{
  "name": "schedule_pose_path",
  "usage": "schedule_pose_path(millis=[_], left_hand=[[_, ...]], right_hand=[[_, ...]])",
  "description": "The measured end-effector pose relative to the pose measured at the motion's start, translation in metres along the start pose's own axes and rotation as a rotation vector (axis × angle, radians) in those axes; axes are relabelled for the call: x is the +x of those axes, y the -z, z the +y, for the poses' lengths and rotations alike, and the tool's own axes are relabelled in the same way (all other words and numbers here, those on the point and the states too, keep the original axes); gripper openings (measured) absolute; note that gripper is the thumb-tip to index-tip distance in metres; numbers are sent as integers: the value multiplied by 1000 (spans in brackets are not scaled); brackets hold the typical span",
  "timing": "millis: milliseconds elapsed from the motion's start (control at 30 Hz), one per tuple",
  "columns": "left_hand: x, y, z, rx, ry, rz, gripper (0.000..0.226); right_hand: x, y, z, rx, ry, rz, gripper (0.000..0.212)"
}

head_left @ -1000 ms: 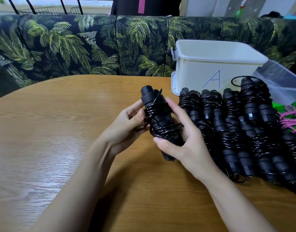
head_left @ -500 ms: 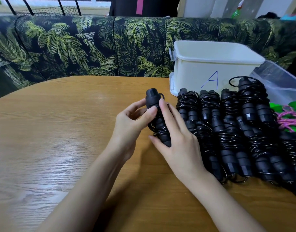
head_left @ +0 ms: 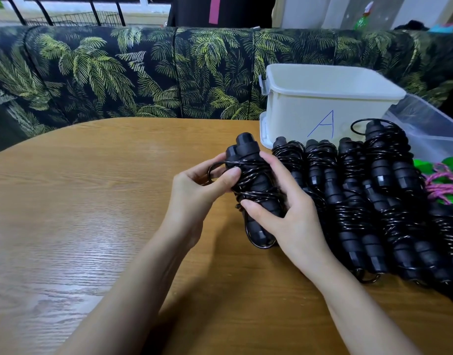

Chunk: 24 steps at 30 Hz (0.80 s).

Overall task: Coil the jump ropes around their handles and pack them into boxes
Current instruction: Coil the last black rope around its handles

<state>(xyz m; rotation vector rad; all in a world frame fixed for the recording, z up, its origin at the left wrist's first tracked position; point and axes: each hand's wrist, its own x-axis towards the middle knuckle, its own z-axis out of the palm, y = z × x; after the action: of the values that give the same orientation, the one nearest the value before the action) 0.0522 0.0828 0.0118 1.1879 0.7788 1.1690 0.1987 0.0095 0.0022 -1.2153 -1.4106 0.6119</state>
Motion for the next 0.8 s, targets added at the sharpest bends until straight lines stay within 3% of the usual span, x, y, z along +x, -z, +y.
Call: schedule_pose_path(millis=[100,167,333,400,500,567,700,800], left_hand=[[-3,-4,1,120,-66,-53,46],[-2,-3,1,240,-182,-14,55],[3,12,0,685,-790,-10,61],[5,15,-1,821,-942,-8,63],[10,24,-3,1066,-1056,25,47],[9,23,-1,1074,-999,88,52],[8,19,3,731,-490,34,55],[13,23,0,584,-275,-35,68]], right_hand=[[0,-1,1,-31,-2,39,71],[-1,-1,3,-61,2,58,70],[-1,-2,4,-80,2,56,67],[0,-1,3,-86,-1,59,66],[0,2,2,-48,-13,77,65],[1,3,1,-15,-15,73,65],[1,3,-4,57,-25,-10,63],[0,4,-8,104,-32,-73,64]])
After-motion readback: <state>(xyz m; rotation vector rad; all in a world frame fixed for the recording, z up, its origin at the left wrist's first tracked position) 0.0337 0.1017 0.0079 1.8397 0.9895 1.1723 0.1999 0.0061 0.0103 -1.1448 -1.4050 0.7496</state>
